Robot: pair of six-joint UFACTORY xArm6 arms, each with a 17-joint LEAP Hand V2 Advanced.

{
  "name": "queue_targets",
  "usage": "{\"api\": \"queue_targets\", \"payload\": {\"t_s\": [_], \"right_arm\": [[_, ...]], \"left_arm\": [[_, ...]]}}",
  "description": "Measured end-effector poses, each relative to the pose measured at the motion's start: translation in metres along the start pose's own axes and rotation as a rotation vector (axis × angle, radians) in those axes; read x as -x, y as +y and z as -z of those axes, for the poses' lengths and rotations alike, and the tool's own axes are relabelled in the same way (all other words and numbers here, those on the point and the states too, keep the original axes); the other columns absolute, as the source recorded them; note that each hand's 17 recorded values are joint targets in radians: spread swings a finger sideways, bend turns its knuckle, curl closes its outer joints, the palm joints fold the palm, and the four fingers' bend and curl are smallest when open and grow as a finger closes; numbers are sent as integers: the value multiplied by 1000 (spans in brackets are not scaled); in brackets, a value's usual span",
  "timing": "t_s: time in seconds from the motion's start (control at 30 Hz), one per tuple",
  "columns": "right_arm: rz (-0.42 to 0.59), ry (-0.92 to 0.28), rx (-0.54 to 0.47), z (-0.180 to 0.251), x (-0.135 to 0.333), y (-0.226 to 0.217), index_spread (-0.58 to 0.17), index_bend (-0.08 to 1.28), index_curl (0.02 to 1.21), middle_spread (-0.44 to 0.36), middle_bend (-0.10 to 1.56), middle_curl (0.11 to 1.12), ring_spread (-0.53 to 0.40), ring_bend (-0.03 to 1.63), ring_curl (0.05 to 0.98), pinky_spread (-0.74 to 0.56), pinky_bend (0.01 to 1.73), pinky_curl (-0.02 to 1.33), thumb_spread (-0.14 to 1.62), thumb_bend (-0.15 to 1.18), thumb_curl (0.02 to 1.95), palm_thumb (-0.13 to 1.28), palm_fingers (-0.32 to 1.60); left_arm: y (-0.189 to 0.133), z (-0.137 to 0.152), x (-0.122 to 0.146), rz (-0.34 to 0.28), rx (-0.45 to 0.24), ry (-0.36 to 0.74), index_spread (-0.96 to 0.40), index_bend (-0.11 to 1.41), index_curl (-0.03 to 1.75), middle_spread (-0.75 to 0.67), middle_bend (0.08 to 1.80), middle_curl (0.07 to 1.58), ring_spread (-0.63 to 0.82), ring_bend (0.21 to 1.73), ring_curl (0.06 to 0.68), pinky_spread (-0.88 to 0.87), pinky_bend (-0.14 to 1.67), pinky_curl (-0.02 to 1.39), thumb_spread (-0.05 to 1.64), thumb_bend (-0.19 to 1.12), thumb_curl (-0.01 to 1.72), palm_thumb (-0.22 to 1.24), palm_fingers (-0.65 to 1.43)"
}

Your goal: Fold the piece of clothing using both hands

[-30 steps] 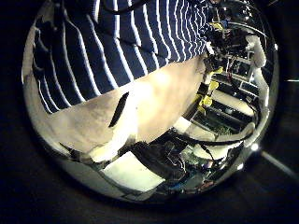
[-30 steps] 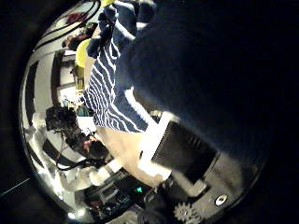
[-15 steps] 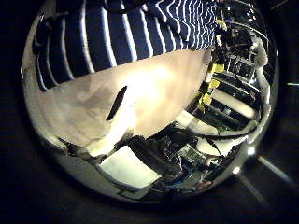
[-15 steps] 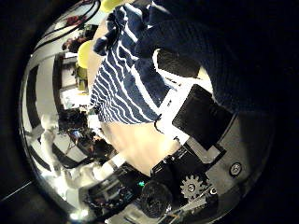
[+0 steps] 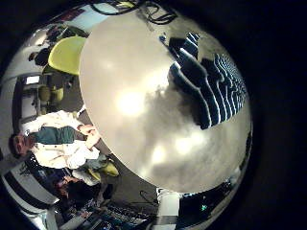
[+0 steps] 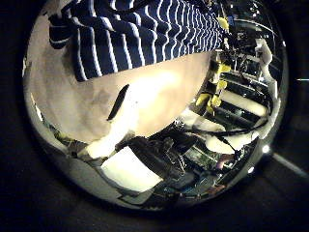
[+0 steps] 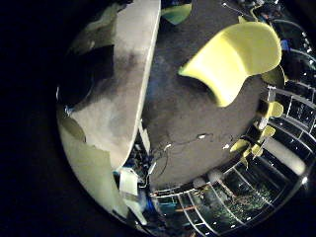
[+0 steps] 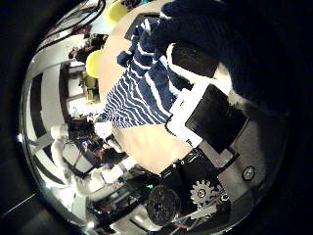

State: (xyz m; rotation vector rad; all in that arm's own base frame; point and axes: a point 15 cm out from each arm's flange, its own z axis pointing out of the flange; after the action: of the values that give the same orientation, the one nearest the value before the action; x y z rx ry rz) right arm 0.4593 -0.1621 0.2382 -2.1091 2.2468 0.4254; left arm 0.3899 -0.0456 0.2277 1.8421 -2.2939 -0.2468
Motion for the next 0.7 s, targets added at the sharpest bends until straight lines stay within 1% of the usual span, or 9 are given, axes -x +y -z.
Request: {"api": "queue_targets", "payload": {"t_s": [0.13, 0.23, 0.37, 0.47, 0.53, 0.63, 0.7], "right_arm": [[62, -24, -36, 21, 46, -1, -269, 1064, 765, -109, 1326, 704, -198, 1402, 634, -211, 1208, 903, 1200, 74, 634, 1002, 1147], [124, -31, -41, 27, 86, -3, -267, 1067, 766, -110, 1332, 700, -198, 1402, 636, -211, 1204, 915, 1196, 66, 651, 1017, 1145], [199, -51, -33, 33, 135, 3, -264, 1073, 766, -110, 1336, 692, -196, 1404, 639, -211, 1191, 928, 1188, 49, 673, 1021, 1155], [266, -64, -44, 49, 178, 5, -263, 1076, 765, -110, 1343, 688, -196, 1404, 641, -212, 1184, 937, 1186, 37, 688, 1024, 1155], [302, -73, -27, 53, 210, 11, -262, 1078, 765, -114, 1346, 685, -195, 1404, 642, -213, 1179, 945, 1185, 33, 702, 1036, 1154], [376, -67, -13, 55, 264, 21, -261, 1078, 764, -115, 1348, 682, -196, 1407, 642, -214, 1175, 952, 1184, 25, 713, 1040, 1154], [433, -50, 2, 50, 310, 32, -261, 1078, 763, -116, 1349, 680, -196, 1406, 643, -214, 1175, 957, 1183, 24, 723, 1050, 1156]], "left_arm": [[1, 10, 26, 44, -18, 15, -62, 175, 375, 23, 194, 402, 37, 709, 249, 114, 347, 416, 1182, -17, 338, 437, 245], [0, 19, 43, 71, -36, 25, -63, 173, 374, 18, 196, 402, 32, 713, 247, 112, 348, 414, 1179, -17, 339, 443, 248], [-2, 33, 53, 80, -54, 28, -68, 179, 374, 15, 194, 400, 27, 714, 245, 108, 351, 410, 1175, -17, 341, 449, 256], [1, 36, 60, 82, -53, 31, -80, 186, 379, 11, 191, 398, 16, 714, 245, 105, 344, 405, 1173, -18, 342, 451, 267], [5, 38, 66, 88, -61, 43, -87, 187, 384, 9, 188, 396, 13, 711, 244, 104, 348, 404, 1174, -17, 343, 454, 271], [10, 43, 70, 95, -77, 57, -93, 184, 386, 8, 188, 394, 10, 710, 242, 103, 348, 403, 1174, -16, 343, 462, 275], [13, 44, 77, 108, -82, 66, -96, 183, 388, 8, 188, 393, 8, 711, 241, 95, 349, 402, 1171, -16, 344, 468, 276]]}}
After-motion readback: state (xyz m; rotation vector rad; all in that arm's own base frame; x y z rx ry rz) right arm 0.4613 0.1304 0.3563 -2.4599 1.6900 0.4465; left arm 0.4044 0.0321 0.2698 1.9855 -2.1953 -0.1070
